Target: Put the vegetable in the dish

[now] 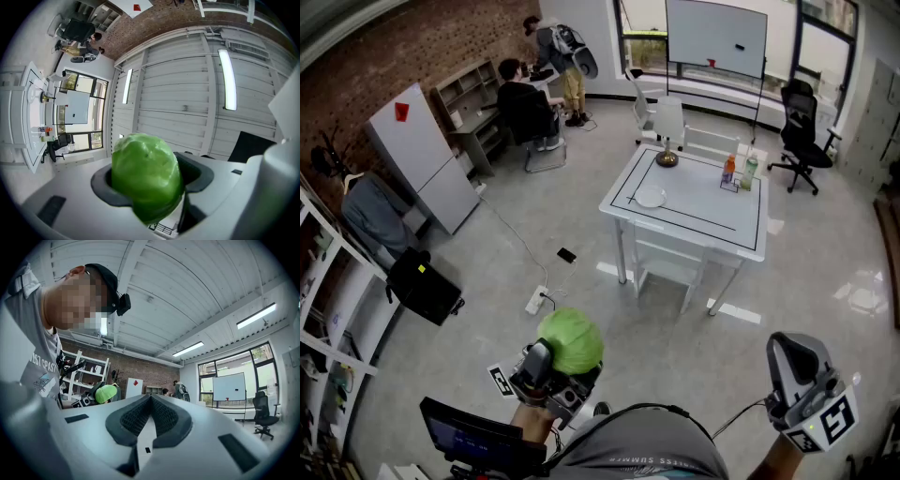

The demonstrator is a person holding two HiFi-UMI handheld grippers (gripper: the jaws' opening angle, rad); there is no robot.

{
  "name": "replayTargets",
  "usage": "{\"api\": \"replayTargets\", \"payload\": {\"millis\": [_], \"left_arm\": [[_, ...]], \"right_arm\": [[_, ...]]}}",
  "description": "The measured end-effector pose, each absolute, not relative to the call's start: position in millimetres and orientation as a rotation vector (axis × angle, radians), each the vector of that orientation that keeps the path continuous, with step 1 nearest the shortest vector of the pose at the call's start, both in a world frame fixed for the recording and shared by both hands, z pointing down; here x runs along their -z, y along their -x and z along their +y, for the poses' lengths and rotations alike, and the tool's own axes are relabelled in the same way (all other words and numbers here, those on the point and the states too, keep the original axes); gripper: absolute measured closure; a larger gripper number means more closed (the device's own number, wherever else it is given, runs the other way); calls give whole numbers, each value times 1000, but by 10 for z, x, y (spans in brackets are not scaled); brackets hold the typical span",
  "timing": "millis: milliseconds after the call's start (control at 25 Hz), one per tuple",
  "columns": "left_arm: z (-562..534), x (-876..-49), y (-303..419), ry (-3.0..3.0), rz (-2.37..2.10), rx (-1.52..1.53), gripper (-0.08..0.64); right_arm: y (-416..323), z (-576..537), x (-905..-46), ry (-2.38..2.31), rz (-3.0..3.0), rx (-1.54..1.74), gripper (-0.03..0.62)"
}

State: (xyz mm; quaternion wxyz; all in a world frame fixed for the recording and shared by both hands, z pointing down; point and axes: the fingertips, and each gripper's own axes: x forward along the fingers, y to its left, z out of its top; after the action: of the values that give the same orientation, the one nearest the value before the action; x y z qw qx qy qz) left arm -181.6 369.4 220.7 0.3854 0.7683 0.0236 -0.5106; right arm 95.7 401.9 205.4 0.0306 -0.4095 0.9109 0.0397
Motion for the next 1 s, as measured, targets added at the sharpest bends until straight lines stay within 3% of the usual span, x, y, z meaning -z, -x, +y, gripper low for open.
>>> {"api": "replayTargets", "payload": {"millis": [760, 1000], "left_arm": [[3731, -2182, 1857, -1960, 41, 1287, 284], [3926, -2259, 1376, -1977, 32, 1275, 284]], "right_arm": [[-894, 4090, -1990, 1197, 2775, -109, 584], [-1346, 4238, -2156, 1163, 2758, -71, 583]]}}
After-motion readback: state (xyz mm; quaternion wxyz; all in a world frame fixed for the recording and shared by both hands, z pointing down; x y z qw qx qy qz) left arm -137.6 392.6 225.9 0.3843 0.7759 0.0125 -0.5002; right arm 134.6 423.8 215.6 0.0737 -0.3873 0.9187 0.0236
